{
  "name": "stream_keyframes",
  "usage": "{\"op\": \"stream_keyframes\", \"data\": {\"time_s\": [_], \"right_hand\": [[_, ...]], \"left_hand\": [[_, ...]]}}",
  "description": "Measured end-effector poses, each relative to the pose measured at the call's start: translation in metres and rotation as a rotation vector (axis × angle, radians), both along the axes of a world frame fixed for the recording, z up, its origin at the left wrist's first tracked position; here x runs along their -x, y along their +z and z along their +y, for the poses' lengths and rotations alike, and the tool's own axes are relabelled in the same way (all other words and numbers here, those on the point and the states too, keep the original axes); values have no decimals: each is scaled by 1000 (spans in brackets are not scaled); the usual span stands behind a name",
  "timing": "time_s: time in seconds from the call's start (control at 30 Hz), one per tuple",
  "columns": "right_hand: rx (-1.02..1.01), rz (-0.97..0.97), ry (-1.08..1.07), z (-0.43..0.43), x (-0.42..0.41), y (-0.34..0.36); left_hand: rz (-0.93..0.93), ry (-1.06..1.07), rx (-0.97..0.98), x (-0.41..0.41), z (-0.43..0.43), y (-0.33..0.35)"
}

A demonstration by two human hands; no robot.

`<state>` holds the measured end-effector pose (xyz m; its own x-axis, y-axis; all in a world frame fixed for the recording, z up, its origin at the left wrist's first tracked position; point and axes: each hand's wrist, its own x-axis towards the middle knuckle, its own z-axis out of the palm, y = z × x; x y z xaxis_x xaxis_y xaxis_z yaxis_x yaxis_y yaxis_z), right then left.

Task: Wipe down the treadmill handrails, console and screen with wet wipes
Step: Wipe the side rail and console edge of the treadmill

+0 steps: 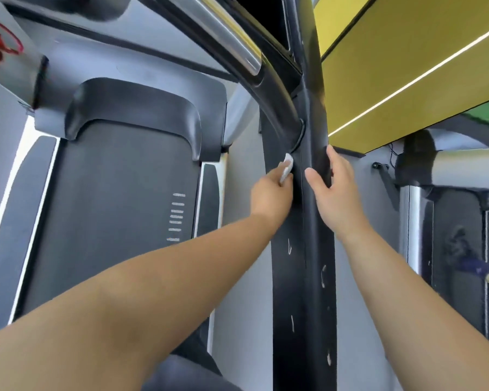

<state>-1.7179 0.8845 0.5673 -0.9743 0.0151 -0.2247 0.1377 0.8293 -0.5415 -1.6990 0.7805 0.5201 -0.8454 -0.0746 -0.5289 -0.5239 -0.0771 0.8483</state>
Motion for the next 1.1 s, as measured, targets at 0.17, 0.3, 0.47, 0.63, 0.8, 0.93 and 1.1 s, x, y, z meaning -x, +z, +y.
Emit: {"op": "stream_keyframes", "data": {"time_s": [0.17, 0.3, 0.47, 0.63, 0.8, 0.93, 1.1], "right_hand": [[-15, 107, 3, -3, -7, -13], [-35, 146, 8, -2, -6, -16], [-55, 168, 9, -3, -8, -18], [-69, 179, 11, -3, -8, -19], [-62, 183, 10, -4, -9, -20], [-71, 191, 9, -3, -9, -19], [-80, 189, 7, -4, -9, -19]], "left_hand": [[129, -85, -227, -41, 20, -11], [115, -99, -251, -15, 18, -23], [46, -78, -337, -21, 23, -24], [74, -141, -339, -27, 25, -25], [-55, -38, -358, 12, 17, -31], [62, -94, -372, -42, 33, -19], [-17, -43, -397, 9, 20, -40]]}}
